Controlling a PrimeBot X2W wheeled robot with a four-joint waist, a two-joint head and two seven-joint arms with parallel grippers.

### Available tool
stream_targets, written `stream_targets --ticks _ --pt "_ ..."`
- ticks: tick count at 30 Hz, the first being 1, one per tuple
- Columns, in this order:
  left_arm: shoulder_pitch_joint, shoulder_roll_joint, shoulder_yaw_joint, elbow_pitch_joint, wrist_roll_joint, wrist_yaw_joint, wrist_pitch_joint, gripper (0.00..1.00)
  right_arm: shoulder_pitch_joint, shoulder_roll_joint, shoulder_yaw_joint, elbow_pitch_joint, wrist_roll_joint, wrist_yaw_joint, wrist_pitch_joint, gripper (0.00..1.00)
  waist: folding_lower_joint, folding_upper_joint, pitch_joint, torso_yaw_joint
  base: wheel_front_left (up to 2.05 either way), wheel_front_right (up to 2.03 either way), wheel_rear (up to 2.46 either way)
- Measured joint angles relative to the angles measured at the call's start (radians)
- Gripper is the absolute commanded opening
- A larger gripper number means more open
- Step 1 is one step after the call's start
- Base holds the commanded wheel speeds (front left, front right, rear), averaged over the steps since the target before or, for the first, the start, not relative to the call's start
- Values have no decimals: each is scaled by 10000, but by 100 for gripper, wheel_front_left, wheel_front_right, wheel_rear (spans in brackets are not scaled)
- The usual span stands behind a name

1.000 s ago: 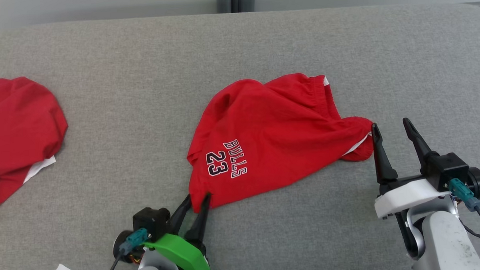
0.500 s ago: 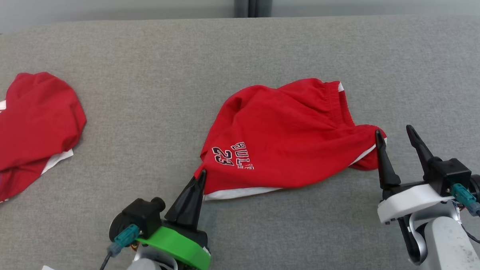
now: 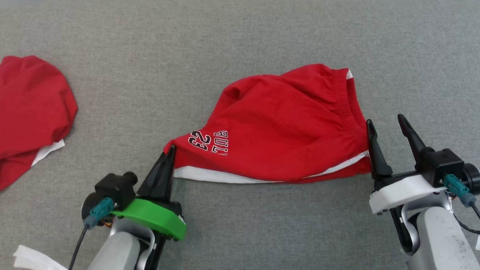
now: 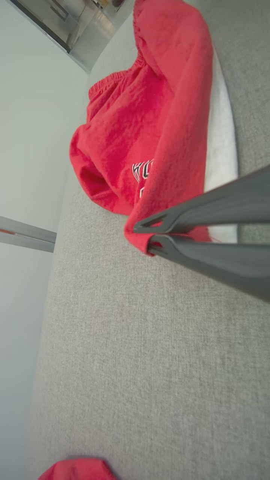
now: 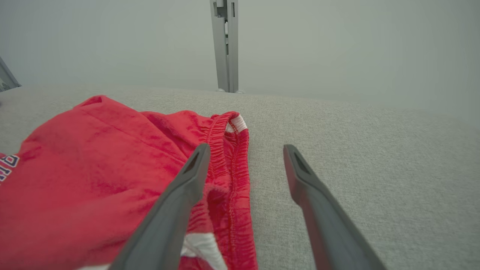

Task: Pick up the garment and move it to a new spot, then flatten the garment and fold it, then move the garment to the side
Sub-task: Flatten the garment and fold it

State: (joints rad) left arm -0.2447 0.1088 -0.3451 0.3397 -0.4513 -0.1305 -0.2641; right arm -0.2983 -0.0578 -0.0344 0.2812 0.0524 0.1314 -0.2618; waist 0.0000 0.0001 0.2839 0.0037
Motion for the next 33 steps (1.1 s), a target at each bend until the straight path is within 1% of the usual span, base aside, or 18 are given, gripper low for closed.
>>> stream_targets --ticks 7,10,12,13,14,15,19,23,28,33 --pt "-1153 56 562 1515 387 0 2 0 -216 48 107 8 -27 0 0 100 0 0 477 -306 0 0 0" --pt "-1476 25 1057 2251 700 2 2 0 -216 58 138 105 -25 0 0 100 0 0 553 -444 0 0 0" --pt "-1584 -27 1323 2587 863 84 2 0 -213 71 167 178 4 0 0 100 0 0 506 -500 0 0 0" --pt "-1629 -81 1459 2744 943 127 2 9 -213 71 205 199 50 0 0 100 0 0 454 -518 0 0 0" --pt "-1656 -132 1576 2849 1018 169 2 90 -205 75 234 219 128 0 0 100 0 0 391 -530 0 0 0" --pt "-1659 -194 1724 2874 1085 222 2 100 -197 79 253 240 198 0 0 100 0 0 314 -535 0 0 0" --pt "-1545 -307 2224 2579 1503 299 0 100 -106 79 355 253 318 0 0 100 0 0 -29 -523 0 0 0" --pt "-732 -410 2763 1877 1862 309 0 100 192 82 468 236 474 0 0 100 0 0 -478 -485 0 0 0" --pt "489 -537 2824 1267 2299 161 -2 100 756 84 483 267 633 0 0 100 0 0 -1129 -398 0 0 0" --pt "1426 -564 3030 844 2266 104 -2 100 1323 86 658 405 654 0 0 100 0 0 -1693 -289 0 0 0"
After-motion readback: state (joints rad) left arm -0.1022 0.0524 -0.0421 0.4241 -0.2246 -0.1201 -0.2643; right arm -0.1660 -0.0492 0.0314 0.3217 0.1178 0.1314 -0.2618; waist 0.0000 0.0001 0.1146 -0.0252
